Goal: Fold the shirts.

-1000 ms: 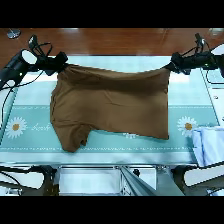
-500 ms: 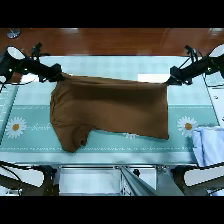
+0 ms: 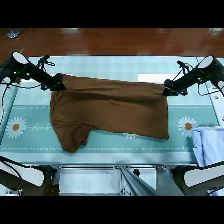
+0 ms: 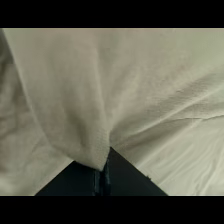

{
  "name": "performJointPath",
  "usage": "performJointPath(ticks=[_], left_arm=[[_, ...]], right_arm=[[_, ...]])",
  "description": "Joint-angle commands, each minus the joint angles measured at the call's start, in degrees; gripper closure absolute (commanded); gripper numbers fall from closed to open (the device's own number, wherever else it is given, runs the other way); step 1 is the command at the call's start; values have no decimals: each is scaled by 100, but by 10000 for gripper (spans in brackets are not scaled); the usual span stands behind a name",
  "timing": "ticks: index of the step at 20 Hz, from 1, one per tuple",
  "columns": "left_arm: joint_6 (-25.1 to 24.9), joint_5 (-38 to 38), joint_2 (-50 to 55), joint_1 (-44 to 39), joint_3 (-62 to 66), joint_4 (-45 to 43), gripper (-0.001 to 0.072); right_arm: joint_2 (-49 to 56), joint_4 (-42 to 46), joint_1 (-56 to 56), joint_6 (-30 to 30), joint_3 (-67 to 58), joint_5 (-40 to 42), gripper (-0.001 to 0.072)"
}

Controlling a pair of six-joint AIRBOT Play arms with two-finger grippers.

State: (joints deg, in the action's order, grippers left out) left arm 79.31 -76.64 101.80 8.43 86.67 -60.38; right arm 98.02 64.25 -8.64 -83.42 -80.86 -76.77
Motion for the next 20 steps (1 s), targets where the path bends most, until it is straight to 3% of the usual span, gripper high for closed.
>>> performJointPath(ticks=[1,2,3,4,6,9,11,16,20], left_arm=[[-17,-254,17,76,7,4,684],[0,-299,17,55,7,4,663],[-2,-363,17,35,9,0,423],[48,-420,9,37,24,-13,3],[415,-511,-59,136,42,-66,6],[400,-907,-455,385,-146,-289,6],[289,-732,-1054,656,-960,-461,6],[-205,328,-2776,2026,-4113,378,6],[-317,433,-3394,2804,-5263,448,6]], right_arm=[[15,17,28,-74,48,-44,679],[15,15,28,-155,46,-68,595],[13,15,24,-240,46,-129,254],[-7,15,22,-238,46,-258,96],[-190,116,-98,-236,46,-494,96],[-935,671,-348,-227,256,-643,96],[-1788,627,-555,-136,1075,-190,95],[-4280,-417,-684,98,4046,1056,96],[-5298,-1296,-682,155,5239,1255,96]])
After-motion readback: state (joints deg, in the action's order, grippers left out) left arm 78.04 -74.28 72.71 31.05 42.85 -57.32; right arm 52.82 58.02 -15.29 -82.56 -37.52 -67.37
